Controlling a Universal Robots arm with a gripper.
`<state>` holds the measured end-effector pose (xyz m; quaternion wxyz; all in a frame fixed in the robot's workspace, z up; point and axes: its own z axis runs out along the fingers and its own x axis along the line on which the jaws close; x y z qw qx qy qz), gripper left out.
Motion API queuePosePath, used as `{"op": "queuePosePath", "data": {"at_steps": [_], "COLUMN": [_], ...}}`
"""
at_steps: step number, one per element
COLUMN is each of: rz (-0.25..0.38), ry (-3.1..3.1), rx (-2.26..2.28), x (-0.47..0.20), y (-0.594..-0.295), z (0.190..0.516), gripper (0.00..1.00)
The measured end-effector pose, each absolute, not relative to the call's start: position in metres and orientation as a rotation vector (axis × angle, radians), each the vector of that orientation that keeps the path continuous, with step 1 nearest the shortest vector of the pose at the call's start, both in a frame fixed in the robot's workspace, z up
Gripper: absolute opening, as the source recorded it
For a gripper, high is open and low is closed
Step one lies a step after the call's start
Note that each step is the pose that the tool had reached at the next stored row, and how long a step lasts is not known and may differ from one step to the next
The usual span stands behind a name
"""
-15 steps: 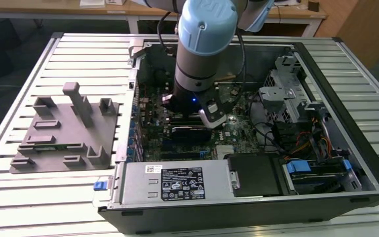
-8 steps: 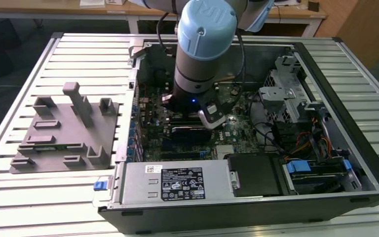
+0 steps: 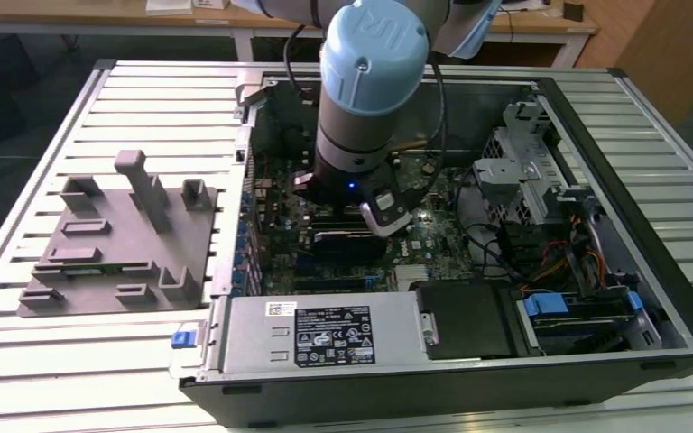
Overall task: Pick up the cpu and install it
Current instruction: 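Install the second cpu locking lever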
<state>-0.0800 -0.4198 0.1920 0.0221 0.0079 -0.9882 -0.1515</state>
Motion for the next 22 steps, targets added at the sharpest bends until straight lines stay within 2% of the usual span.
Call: {"op": "queuePosePath", "data": {"at_steps": [22], "rz": [-0.498], "ry": [-3.06], "rx": [0.032], "x": [-0.0833], "y": [-0.4187], "z": [0.1902], "gripper": [0.11]}}
